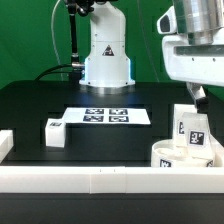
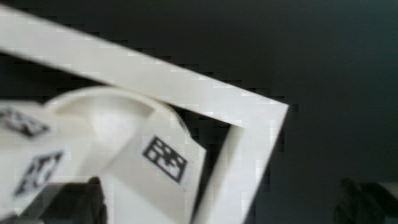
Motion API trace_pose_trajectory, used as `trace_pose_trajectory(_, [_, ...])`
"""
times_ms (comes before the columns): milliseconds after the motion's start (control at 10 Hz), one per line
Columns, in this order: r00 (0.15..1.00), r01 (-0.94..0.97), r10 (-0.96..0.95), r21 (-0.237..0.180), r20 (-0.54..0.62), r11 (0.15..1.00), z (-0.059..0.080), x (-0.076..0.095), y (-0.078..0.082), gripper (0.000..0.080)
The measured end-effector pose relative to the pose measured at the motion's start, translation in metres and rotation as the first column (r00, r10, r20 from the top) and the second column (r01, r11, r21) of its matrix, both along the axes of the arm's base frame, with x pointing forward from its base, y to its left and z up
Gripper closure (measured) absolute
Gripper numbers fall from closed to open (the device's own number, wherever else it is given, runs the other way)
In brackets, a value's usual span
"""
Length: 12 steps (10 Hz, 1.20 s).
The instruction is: Assemble stool
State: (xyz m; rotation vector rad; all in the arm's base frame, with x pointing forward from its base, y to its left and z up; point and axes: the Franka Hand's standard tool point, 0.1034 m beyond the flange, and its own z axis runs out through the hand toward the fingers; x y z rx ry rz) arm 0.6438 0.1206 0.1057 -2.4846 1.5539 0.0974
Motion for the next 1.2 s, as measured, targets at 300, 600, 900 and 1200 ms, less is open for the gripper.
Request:
trace_pose_trajectory(300, [0.967, -0.248, 0.249, -0.032, 0.051, 0.968, 0.002, 0.002, 0.001, 0.015])
trace_pose_trajectory(600, [0.71, -0.687, 0.701, -0.155, 0.061, 0.709, 0.003, 0.002, -0.005, 0.015])
trace_pose_trajectory(900, [0.447, -0.877, 0.893, -0.176, 0.042, 0.447, 0.004, 0.002, -0.006, 0.015])
trace_pose_trajectory(1200, [0.259, -0.945, 0.965, -0.195, 0.047, 0.263, 0.003, 0.002, -0.008, 0.015])
